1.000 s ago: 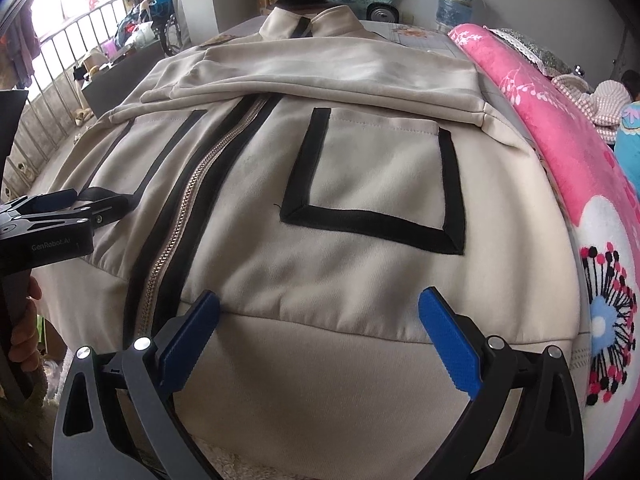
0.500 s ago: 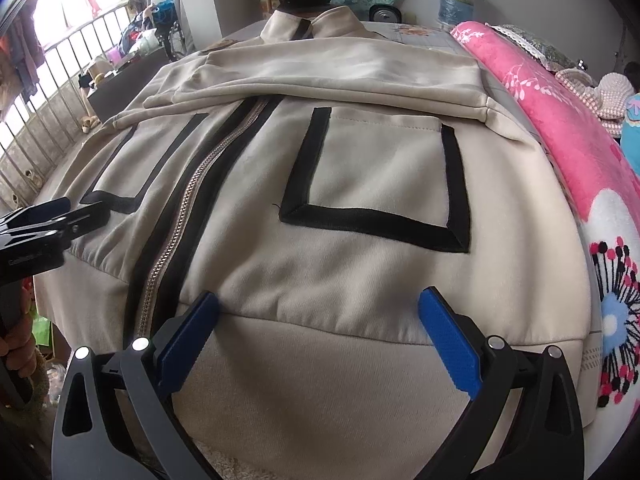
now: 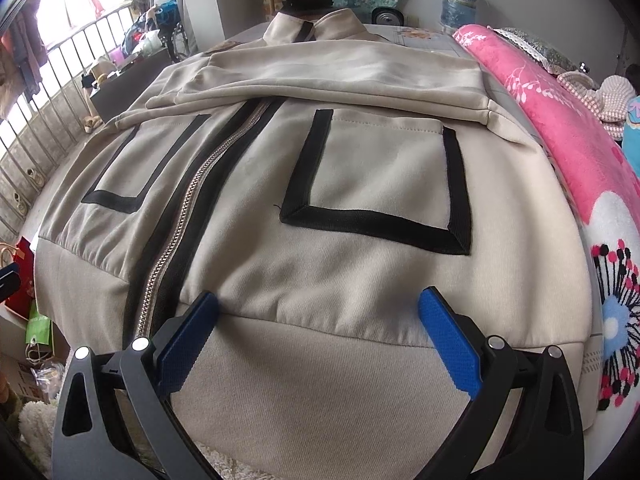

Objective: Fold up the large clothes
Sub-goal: 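Grasp the jacket hem with the left tool and lift it, then grasp the hem with the right tool while the left tool holds it lifted, then fold the held hem up over the jacket body toward the collar and release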

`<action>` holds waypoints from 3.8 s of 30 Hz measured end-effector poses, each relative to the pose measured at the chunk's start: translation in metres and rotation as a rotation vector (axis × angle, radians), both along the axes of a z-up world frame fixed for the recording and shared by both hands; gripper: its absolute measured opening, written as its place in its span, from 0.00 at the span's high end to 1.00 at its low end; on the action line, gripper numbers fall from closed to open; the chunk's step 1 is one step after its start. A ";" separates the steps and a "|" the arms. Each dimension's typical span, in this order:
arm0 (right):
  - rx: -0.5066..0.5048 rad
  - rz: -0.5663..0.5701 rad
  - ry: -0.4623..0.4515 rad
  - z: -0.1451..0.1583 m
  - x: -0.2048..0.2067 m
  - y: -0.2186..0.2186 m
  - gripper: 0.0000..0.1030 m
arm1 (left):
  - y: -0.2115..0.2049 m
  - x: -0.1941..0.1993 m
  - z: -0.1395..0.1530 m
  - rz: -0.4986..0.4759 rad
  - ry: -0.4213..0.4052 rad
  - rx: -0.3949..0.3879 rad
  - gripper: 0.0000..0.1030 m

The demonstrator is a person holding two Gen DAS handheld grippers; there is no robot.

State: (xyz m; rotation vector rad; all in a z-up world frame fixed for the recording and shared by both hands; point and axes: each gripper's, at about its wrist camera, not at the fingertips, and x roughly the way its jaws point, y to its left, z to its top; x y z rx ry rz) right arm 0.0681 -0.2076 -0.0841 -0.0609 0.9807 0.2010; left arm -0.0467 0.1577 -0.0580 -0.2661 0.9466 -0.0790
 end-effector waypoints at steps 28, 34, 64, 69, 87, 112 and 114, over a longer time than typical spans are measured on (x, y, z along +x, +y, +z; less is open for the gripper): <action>0.003 0.009 -0.012 0.000 -0.003 -0.001 0.06 | 0.015 0.024 -0.057 0.032 0.137 -0.306 0.54; 0.003 0.013 -0.009 0.000 -0.003 -0.001 0.06 | 0.001 0.018 -0.035 -0.019 0.094 -0.187 0.81; 0.057 -0.263 0.115 0.018 -0.079 -0.122 0.23 | -0.034 0.026 0.014 -0.125 -0.005 0.080 0.93; 0.182 -0.329 0.199 0.000 -0.072 -0.137 0.37 | -0.033 0.024 0.014 -0.126 -0.015 0.072 0.93; 0.207 -0.272 0.174 0.029 -0.085 -0.121 0.94 | -0.029 0.024 0.017 -0.149 -0.017 0.023 0.94; 0.378 -0.281 -0.116 0.080 0.084 -0.137 0.95 | 0.007 0.172 0.050 0.017 -0.100 -0.152 0.95; 0.399 -0.308 -0.096 0.065 0.101 -0.142 0.94 | 0.009 0.185 0.039 0.026 -0.077 -0.165 0.94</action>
